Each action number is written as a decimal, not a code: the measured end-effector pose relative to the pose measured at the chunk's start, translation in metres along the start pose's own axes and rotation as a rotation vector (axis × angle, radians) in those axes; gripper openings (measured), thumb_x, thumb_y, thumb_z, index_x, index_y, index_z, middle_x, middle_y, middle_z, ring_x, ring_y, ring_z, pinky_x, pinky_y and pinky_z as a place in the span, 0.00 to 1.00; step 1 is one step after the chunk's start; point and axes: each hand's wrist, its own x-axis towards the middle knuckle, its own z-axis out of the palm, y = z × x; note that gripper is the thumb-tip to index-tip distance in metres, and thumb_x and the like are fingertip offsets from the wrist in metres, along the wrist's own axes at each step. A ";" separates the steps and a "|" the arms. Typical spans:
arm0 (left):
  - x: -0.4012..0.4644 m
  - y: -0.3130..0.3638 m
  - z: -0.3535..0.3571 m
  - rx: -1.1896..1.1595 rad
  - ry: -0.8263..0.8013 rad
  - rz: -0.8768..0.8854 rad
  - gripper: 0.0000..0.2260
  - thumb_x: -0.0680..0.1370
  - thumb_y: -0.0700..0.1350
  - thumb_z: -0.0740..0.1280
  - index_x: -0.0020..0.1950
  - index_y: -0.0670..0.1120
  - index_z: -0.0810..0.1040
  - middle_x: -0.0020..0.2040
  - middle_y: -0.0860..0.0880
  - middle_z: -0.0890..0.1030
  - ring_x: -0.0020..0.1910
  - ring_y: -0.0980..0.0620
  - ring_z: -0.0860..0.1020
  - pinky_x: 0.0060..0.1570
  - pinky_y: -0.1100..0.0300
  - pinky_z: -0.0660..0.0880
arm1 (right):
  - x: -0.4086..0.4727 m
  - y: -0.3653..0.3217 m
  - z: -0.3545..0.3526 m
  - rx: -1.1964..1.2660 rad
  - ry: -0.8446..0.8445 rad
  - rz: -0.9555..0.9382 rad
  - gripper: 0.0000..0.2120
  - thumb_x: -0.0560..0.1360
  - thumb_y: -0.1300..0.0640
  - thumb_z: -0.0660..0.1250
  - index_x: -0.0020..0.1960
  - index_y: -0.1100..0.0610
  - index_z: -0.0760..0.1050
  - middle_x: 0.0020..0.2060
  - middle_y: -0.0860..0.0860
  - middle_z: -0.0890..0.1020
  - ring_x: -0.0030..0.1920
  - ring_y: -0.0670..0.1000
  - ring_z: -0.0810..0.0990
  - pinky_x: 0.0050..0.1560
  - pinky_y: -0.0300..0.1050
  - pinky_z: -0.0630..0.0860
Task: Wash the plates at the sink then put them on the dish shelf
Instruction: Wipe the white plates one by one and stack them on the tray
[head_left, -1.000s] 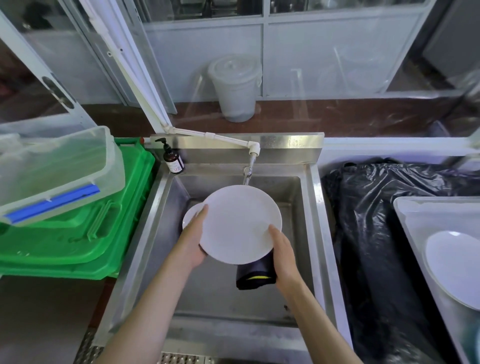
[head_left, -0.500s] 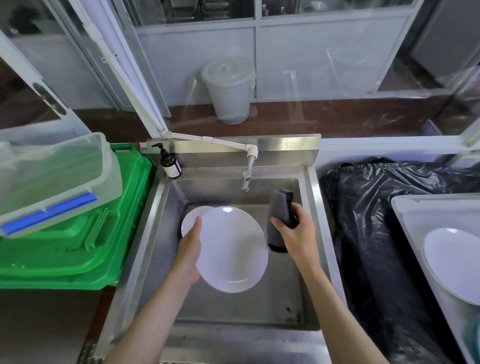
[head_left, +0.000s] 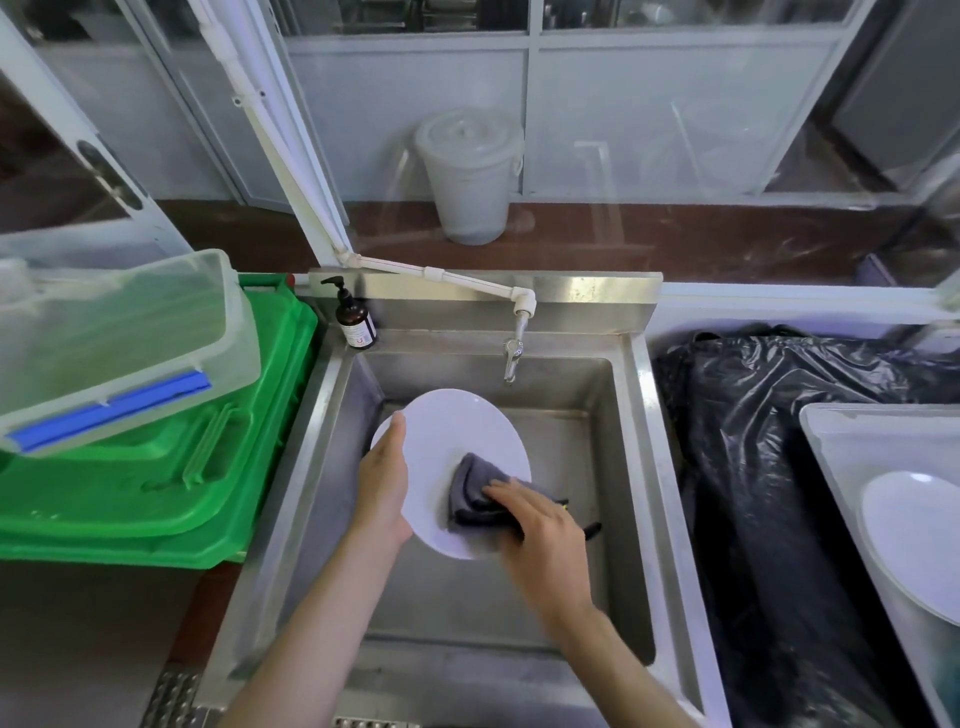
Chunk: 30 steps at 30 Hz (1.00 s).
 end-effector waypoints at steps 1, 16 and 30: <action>0.002 0.001 -0.002 -0.019 0.013 -0.010 0.21 0.82 0.61 0.65 0.67 0.48 0.79 0.61 0.47 0.83 0.59 0.44 0.82 0.58 0.48 0.80 | -0.005 -0.007 0.002 0.020 -0.022 -0.027 0.23 0.65 0.64 0.72 0.57 0.49 0.86 0.56 0.43 0.87 0.58 0.46 0.84 0.57 0.42 0.81; -0.006 0.001 -0.014 0.077 -0.159 -0.019 0.16 0.83 0.62 0.61 0.53 0.54 0.82 0.56 0.51 0.86 0.60 0.48 0.82 0.67 0.46 0.75 | 0.071 -0.050 0.037 0.250 0.000 0.350 0.31 0.76 0.71 0.61 0.68 0.42 0.77 0.66 0.31 0.78 0.71 0.41 0.74 0.68 0.44 0.73; 0.037 0.011 -0.016 -0.019 -0.257 -0.261 0.21 0.78 0.63 0.70 0.62 0.48 0.80 0.53 0.45 0.86 0.52 0.42 0.84 0.51 0.49 0.81 | -0.002 -0.037 -0.003 0.092 -0.397 0.035 0.30 0.69 0.72 0.64 0.67 0.52 0.81 0.69 0.40 0.79 0.75 0.40 0.71 0.74 0.40 0.69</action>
